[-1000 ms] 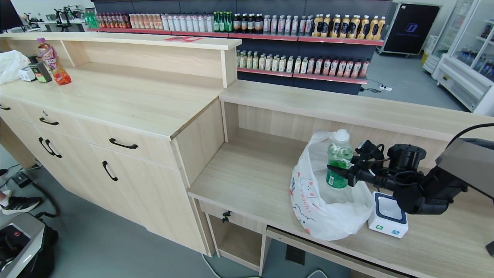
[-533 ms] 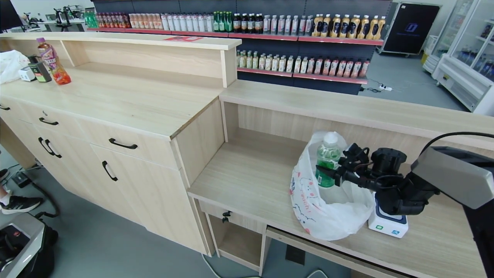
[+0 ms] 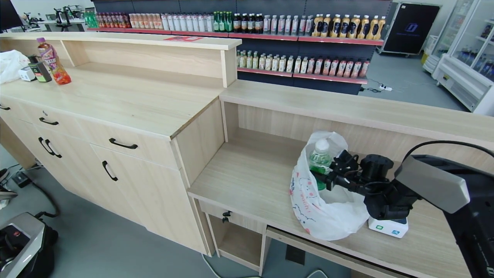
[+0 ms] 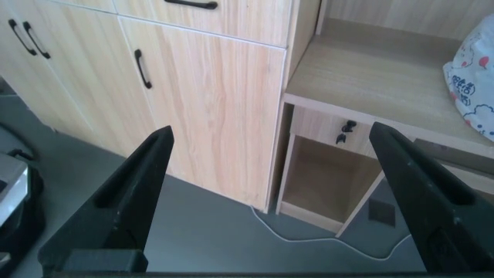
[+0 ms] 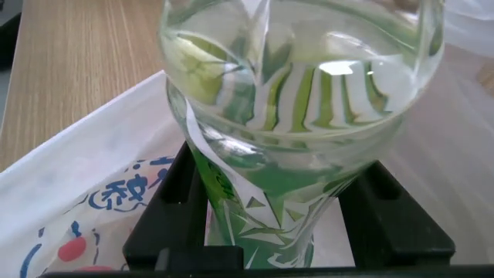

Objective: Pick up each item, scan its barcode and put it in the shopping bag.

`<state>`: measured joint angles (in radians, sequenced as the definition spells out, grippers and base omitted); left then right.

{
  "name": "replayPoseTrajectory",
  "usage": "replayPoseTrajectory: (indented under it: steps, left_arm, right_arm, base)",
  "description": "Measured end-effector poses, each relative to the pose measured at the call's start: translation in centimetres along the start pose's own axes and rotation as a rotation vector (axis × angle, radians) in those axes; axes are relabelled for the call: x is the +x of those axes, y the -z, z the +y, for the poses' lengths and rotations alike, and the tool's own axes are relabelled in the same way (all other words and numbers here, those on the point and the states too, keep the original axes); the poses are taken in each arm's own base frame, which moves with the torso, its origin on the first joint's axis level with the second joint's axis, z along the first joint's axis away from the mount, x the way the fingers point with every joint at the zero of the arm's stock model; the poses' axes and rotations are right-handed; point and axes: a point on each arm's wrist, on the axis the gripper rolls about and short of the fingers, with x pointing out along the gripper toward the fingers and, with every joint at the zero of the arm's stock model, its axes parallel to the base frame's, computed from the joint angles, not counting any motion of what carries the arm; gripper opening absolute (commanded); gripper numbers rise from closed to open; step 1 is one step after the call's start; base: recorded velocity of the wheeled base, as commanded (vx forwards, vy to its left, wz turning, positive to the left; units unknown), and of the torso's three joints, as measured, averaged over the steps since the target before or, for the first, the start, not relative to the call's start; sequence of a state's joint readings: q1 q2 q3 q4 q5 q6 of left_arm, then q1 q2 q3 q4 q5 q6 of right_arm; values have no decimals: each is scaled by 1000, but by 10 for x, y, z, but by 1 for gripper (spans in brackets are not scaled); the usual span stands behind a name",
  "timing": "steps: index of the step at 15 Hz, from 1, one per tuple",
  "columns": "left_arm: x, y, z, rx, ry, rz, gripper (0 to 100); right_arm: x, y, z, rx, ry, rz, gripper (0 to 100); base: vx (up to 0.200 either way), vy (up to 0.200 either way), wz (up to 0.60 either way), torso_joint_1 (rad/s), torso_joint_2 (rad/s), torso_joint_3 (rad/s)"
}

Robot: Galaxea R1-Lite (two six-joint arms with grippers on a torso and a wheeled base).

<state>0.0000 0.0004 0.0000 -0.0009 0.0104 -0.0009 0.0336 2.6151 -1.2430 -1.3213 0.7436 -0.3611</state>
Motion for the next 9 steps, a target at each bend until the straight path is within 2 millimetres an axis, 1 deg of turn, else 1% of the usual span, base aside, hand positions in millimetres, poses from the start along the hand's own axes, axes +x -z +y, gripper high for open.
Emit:
replayPoseTrajectory:
  steps: [5,9]
  left_arm:
    - [0,0,0,0,0,0,100]
    - [0,0,0,0,0,0,100]
  right_arm:
    - [0,11,4,10,-3,7,0]
    - [-9,21,1,23,14,27,0]
  base:
    - [0,0,0,0,0,0]
    - [0,0,0,0,0,0]
